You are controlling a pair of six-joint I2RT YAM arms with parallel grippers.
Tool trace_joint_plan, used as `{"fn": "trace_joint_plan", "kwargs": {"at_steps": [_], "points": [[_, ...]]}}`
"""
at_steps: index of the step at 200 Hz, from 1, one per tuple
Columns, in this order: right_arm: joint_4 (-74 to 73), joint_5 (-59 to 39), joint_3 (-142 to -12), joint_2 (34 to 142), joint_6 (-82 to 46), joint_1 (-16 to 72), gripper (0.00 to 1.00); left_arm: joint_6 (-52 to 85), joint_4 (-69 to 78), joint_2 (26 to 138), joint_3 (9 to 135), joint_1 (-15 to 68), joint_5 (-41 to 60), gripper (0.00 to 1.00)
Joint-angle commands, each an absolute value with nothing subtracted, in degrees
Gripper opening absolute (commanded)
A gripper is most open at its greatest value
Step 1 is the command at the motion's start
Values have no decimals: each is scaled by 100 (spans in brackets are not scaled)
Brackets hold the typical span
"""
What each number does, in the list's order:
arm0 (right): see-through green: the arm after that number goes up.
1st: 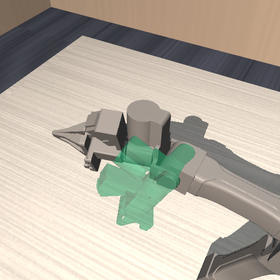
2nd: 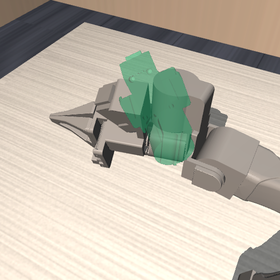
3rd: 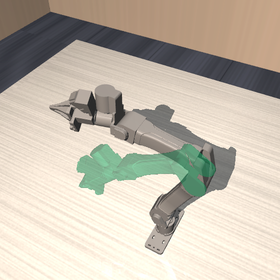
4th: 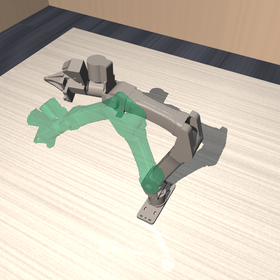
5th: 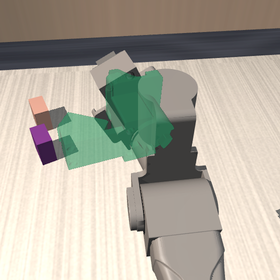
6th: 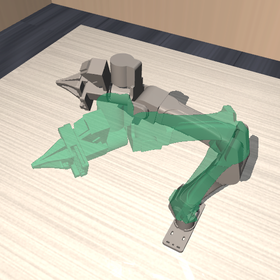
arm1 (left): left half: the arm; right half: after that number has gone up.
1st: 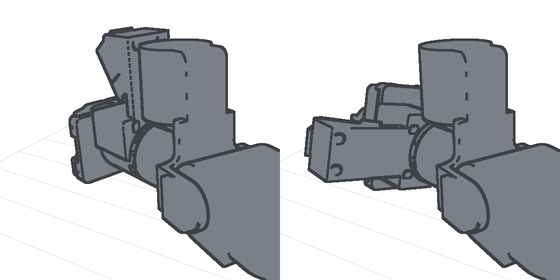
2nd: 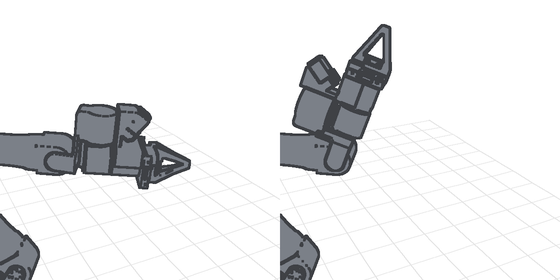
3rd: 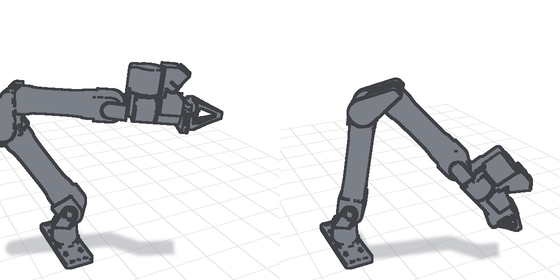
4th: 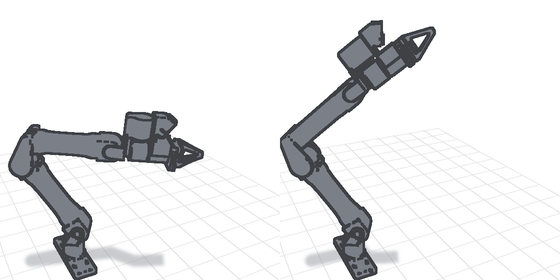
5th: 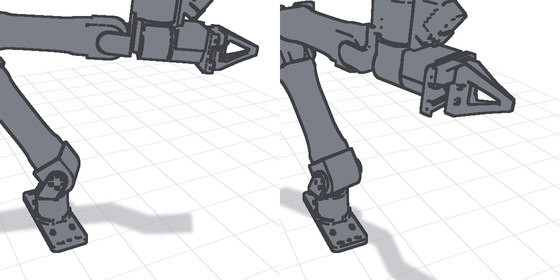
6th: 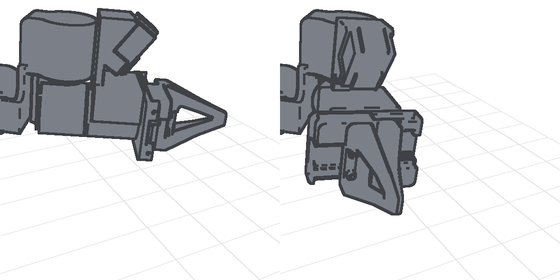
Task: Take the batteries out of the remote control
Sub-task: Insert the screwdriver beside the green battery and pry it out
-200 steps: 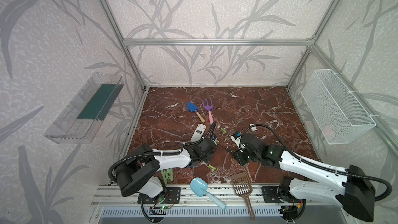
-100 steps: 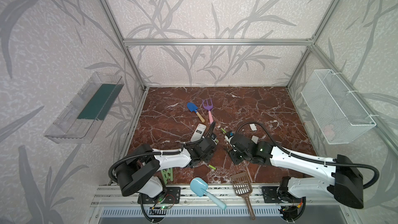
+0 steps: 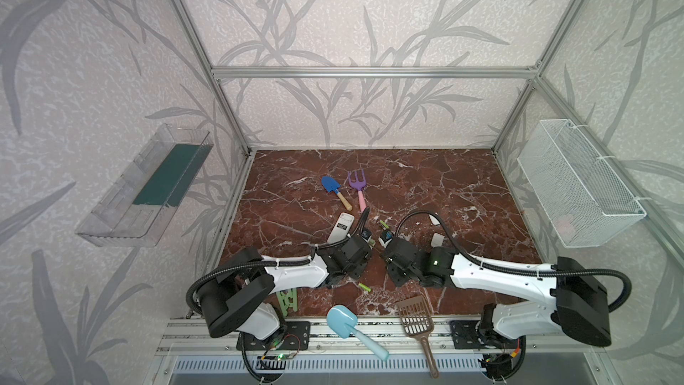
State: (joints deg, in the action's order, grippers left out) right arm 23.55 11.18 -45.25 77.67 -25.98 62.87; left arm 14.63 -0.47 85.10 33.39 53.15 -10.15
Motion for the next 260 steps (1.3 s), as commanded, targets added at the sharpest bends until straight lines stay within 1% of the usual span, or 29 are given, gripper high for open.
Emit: {"fn": "trace_joint_plan", "kwargs": {"at_steps": [1,78,152,194,260], "points": [[2363,1207,-4382,7914,-2700,6363,0,1656,-397,8470,3300,5317,-830,26],[2179,1457,-4290,8277,-2769,6552,0,1809,-405,8367,3254,5317,-839,25],[1987,1529,-4231,8223,-2760,6555,0,1911,-475,8331,3252,5317,-954,25],[1805,1847,-4165,8062,-2734,6565,0,2012,-416,8367,3228,5317,-934,25],[1580,1893,-4184,8257,-2673,6572,0,2019,-396,8374,3186,5319,-927,25]]}}
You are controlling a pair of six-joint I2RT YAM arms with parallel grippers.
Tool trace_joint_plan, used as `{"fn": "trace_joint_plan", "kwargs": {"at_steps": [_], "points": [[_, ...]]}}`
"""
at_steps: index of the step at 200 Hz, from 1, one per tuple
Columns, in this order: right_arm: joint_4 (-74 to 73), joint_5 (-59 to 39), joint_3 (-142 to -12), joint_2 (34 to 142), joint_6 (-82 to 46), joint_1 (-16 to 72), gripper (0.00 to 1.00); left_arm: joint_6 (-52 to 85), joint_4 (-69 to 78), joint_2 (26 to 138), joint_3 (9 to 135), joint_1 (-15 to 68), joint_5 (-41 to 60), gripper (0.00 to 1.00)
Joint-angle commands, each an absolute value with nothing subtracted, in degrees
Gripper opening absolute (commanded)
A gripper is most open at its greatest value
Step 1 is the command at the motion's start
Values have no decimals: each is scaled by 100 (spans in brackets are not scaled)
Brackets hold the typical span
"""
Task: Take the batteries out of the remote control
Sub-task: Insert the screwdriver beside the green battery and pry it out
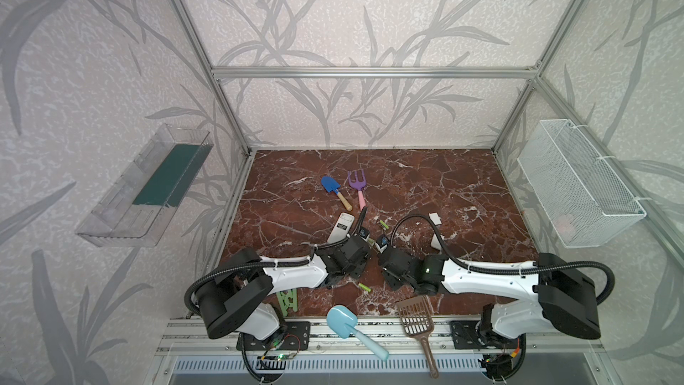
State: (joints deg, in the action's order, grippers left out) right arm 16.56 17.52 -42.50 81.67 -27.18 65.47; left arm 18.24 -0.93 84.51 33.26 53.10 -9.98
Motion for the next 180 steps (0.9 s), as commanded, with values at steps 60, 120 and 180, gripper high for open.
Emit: {"fn": "trace_joint_plan", "kwargs": {"at_steps": [60,120,180], "points": [[1305,1854,-4217,8463,-2577,6565,0,2048,-357,8393,3191,5317,-909,25],[1267,2091,-4128,8295,-2632,6565,0,2083,-308,8455,3185,5317,-893,25],[1120,2463,-3933,7841,-2602,6565,0,2098,-360,8468,3166,5316,-907,25]]}}
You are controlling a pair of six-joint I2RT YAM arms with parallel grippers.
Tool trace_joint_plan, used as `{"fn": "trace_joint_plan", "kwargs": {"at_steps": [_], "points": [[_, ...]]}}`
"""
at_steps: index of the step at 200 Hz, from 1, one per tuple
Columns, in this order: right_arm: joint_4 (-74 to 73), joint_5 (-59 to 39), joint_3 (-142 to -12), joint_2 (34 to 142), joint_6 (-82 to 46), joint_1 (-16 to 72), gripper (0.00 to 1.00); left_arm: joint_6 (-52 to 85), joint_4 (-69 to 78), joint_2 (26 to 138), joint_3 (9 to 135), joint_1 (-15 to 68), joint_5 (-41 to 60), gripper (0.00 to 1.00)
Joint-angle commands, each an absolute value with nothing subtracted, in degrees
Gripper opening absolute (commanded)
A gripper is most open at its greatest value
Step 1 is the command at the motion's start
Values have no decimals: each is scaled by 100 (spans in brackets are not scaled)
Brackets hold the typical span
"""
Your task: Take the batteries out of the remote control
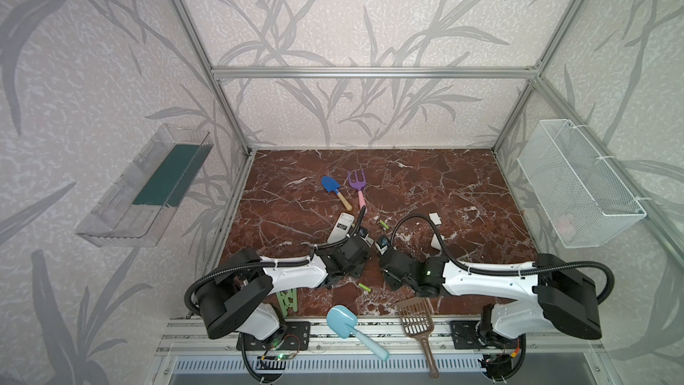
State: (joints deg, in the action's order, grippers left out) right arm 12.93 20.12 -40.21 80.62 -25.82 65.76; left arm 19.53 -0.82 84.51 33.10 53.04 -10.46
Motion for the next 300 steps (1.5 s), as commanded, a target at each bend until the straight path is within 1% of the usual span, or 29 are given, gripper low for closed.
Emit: {"fn": "trace_joint_plan", "kwargs": {"at_steps": [1,42,49,62,70,122,148,157,181,215,217,220,222,228,232,269,300], "points": [[1122,2462,-3931,7841,-2597,6565,0,2099,-360,8466,3165,5317,-910,25],[1159,2487,-3955,7761,-2523,6557,0,2117,-352,8492,3147,5313,-970,26],[1172,2511,-3961,7708,-2491,6549,0,2140,-365,8497,3146,5309,-1019,31],[1244,2579,-3961,7598,-2461,6507,0,2194,-426,8484,3177,5309,-1196,46],[1259,2563,-3946,7537,-2453,6451,0,2159,-439,8473,3188,5313,-1243,49],[1217,2234,-3650,7244,-2465,5977,0,2101,-464,8383,3251,5310,-1356,52],[1063,1957,-3352,7183,-2539,5906,0,2083,-492,8408,3305,5304,-1380,55],[1070,1946,-3242,7135,-2670,5710,0,2083,-492,8409,3320,5309,-1396,56],[966,2003,-2979,6774,-2755,5642,0,2065,-510,8359,3363,5309,-1442,59],[1116,2134,-2963,6293,-2562,5548,0,2030,-570,8296,3442,5309,-1500,64],[1116,2140,-2962,6264,-2554,5542,0,2030,-580,8288,3445,5309,-1506,65],[1116,2144,-2954,6216,-2542,5533,0,2030,-581,8278,3452,5309,-1511,76],[1116,2140,-2949,6192,-2540,5523,0,2030,-580,8277,3454,5309,-1512,81],[1120,2111,-2938,6128,-2543,5469,0,2023,-576,8263,3461,5311,-1513,89],[1116,2079,-2929,6083,-2540,5420,0,2014,-572,8251,3467,5309,-1510,92],[1008,1967,-2713,6069,-2804,4823,0,1911,-599,8137,3598,5309,-1594,98],[199,1489,-2494,6651,-2833,4253,2,1729,-650,8042,3786,5275,-1706,99]]}}
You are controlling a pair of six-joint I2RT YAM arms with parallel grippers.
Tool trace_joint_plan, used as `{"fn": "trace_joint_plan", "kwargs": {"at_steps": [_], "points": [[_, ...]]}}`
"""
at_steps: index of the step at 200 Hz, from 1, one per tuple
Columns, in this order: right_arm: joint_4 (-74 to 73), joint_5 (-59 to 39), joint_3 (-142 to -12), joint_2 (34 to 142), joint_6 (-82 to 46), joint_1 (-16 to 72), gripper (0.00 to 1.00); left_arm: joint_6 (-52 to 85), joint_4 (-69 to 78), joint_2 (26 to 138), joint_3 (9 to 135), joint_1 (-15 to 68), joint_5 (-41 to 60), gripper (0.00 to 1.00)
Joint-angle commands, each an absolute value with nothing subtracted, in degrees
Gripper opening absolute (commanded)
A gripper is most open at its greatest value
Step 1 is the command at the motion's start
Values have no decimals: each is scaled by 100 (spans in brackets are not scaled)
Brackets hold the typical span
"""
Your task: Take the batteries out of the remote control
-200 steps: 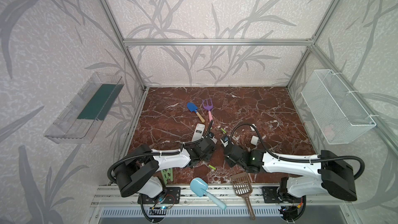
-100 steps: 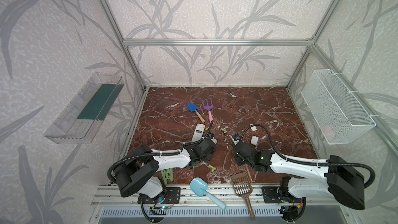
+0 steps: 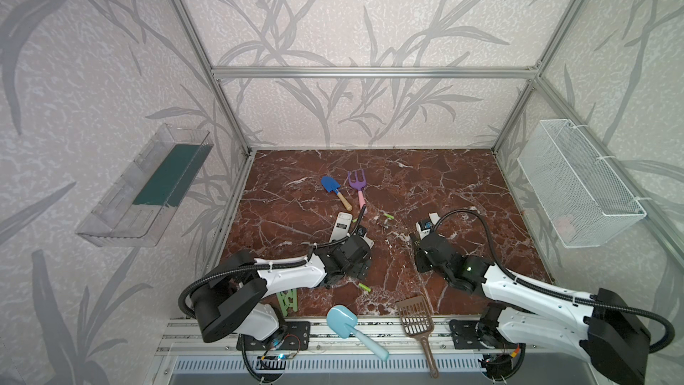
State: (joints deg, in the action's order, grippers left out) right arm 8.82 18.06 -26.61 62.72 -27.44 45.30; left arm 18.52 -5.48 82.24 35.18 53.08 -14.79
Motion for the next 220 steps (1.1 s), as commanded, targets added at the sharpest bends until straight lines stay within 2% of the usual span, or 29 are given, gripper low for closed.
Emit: {"fn": "trace_joint_plan", "kwargs": {"at_steps": [1,70,120,147,174,200,220], "points": [[161,1483,-2490,6678,-2814,4253,2,1721,-650,8037,3791,5270,-1705,99],[-988,941,-2785,8228,-2532,4148,4,1679,-492,7865,3813,5153,-1727,100],[-1159,801,-2755,8685,-2601,4114,20,1611,-393,7610,3752,5101,-1813,100],[-1154,775,-2773,8787,-2597,4113,30,1580,-202,7393,3605,5064,-1890,100],[-1156,680,-2803,8815,-2603,4098,45,1607,-254,7215,3604,4979,-1913,99],[-1056,650,-2864,8615,-2542,4087,61,1704,-318,7090,3654,4842,-1892,99],[-840,724,-2934,8262,-2382,4057,80,1802,-400,6918,3702,4703,-1862,100]]}}
